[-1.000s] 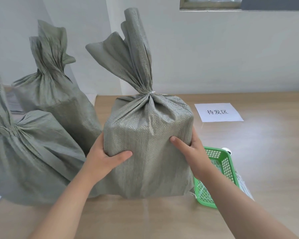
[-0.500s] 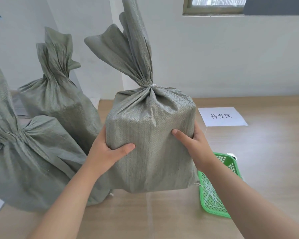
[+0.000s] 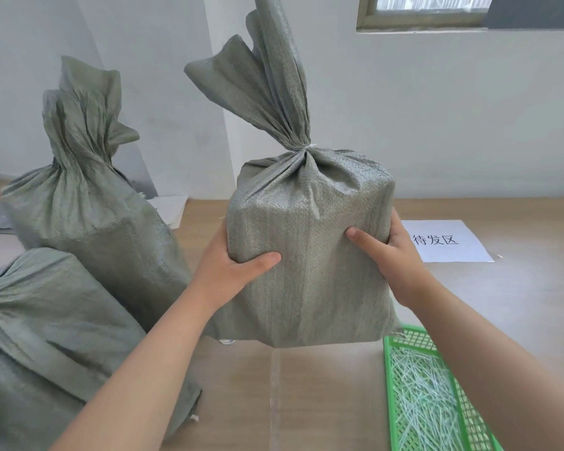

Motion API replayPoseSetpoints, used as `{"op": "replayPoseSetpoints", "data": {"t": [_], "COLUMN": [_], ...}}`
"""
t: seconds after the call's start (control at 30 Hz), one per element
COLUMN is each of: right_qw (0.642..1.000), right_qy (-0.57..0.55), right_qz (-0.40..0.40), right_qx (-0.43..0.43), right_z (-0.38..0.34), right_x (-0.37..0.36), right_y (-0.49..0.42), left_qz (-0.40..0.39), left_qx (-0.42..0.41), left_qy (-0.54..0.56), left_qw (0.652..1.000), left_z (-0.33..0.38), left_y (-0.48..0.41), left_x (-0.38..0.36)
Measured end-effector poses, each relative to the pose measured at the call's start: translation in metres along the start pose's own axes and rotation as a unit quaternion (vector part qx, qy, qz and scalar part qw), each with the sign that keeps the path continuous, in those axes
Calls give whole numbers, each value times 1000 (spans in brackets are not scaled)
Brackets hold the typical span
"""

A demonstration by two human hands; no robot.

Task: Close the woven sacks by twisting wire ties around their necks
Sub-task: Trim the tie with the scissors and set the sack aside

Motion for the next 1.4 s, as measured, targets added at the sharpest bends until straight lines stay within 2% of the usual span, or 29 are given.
{"op": "replayPoseSetpoints", "data": {"t": [0.3, 0.7, 0.97, 1.2, 1.4], "right_qw": [998, 996, 990, 988, 985], "right_qy": [54, 93, 141, 152, 170], "right_qz": [-6, -6, -13, 1, 19], "right_qx": [1, 15, -5, -7, -6], "right_z": [21, 93, 144, 149, 146], "right_x": [28, 31, 35, 34, 37], "right_y": [-101, -207, -222, -223, -214], "left_qz": [-11, 1, 29, 18, 68], "left_qx": [16, 20, 27, 31, -12], "left_qy": [-7, -27, -4, -28, -51], "left_qw": [1000, 999, 999, 999, 996], "left_z": [-44, -131, -177, -188, -179], "left_y": [-98, -183, -187, -186, -175], "left_x": [-30, -53, -66, -64, -59]}}
Point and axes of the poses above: each hand's wrist, its own y-axis away from the middle knuckle, its own x-axis out of the back of the hand, z = x × y, the point moved 3 cm from there along -y, towards the middle knuckle, and after that the axes turned 5 degrees about -x, right-handed, at the moved point
